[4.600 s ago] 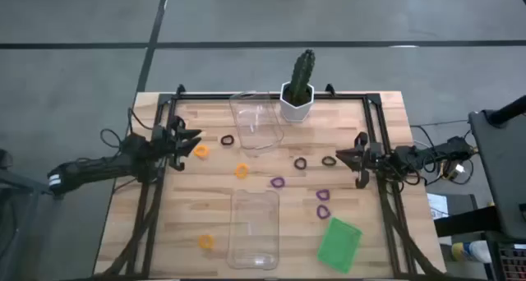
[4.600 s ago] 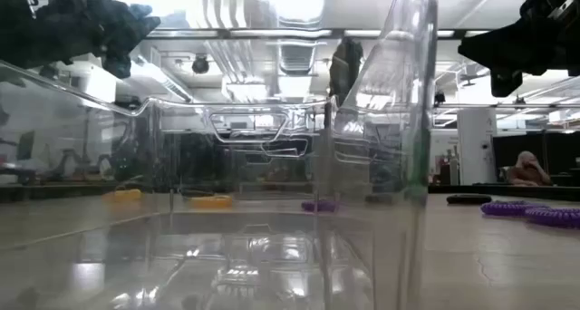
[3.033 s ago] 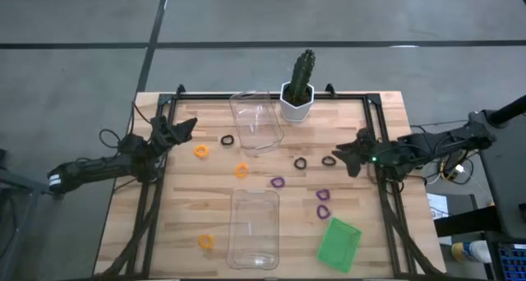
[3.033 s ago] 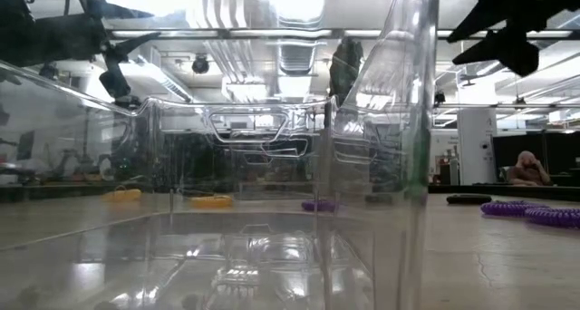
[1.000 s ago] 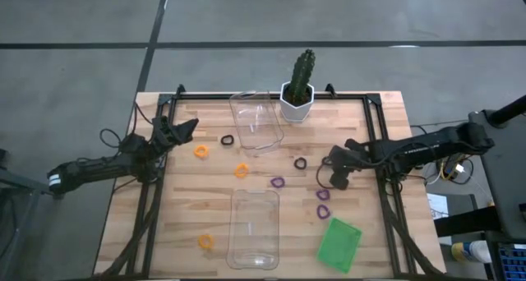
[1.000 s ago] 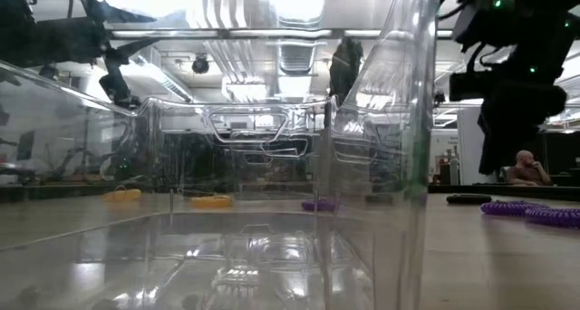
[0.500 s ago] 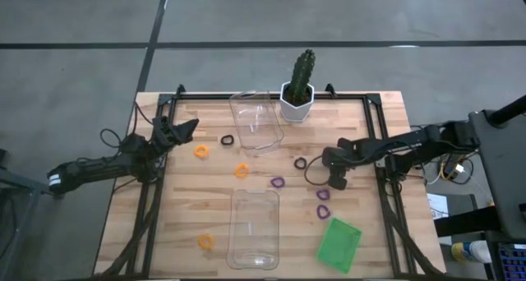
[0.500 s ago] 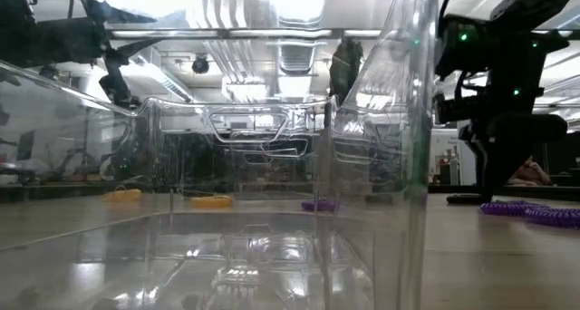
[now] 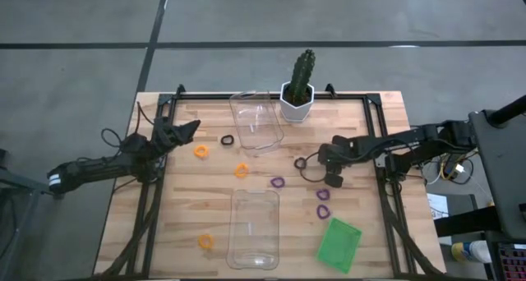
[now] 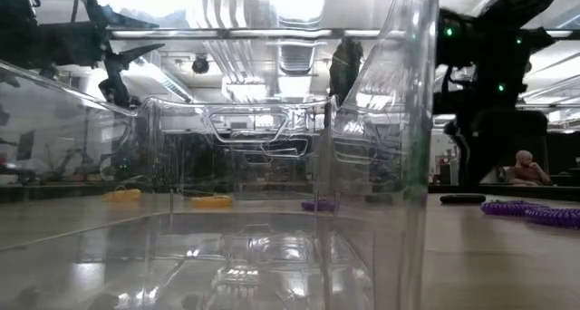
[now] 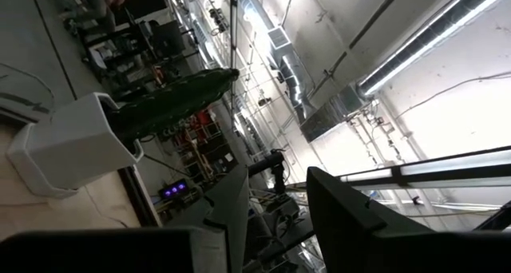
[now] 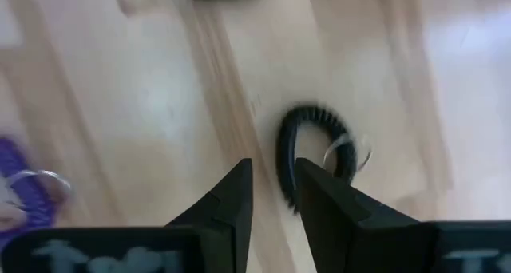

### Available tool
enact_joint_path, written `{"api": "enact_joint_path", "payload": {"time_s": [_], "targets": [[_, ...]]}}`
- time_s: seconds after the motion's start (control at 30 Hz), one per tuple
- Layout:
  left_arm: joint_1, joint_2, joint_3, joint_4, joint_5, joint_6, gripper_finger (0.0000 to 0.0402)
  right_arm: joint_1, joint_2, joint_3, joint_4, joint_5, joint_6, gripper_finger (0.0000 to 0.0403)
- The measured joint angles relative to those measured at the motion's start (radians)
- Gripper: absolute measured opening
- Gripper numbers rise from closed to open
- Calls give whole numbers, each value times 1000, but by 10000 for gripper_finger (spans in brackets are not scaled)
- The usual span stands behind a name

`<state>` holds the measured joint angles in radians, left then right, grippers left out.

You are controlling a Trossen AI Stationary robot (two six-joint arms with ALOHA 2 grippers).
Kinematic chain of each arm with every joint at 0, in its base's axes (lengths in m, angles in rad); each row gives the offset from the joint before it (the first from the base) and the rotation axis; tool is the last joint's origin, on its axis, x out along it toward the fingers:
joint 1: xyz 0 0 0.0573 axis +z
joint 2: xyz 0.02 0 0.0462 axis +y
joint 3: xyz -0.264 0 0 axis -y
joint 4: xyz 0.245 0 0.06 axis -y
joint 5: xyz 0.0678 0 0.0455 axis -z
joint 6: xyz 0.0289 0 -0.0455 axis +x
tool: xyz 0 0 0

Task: Sort spring keychains
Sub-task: Put the right black spring keychain into the top transparent bin

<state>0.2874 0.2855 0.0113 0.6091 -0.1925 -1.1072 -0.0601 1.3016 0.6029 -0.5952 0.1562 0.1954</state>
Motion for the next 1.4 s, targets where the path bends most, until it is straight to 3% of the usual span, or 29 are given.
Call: {"api": "enact_joint_path", "payload": {"time_s": [0.13, 0.57, 0.73, 0.97, 1.23, 1.4], "targets": [[0, 3, 0, -3, 0, 0, 121, -17, 14, 14, 5, -1, -84, 86], [0, 5, 0, -11, 0, 0, 121, -46, 144, 20, 3, -53, -117, 68], [0, 5, 0, -11, 0, -1, 121, -46, 142, 53, -13, -60, -85, 34], [0, 6, 0, -15, -6, 0, 121, -53, 135, 160, -28, -52, -33, 14], [0, 6, 0, -15, -10, 0, 121, -35, 93, 407, -64, -53, -30, 11], [0, 6, 0, -16, -10, 0, 121, -43, 109, 559, 98, -51, -94, 11]]}}
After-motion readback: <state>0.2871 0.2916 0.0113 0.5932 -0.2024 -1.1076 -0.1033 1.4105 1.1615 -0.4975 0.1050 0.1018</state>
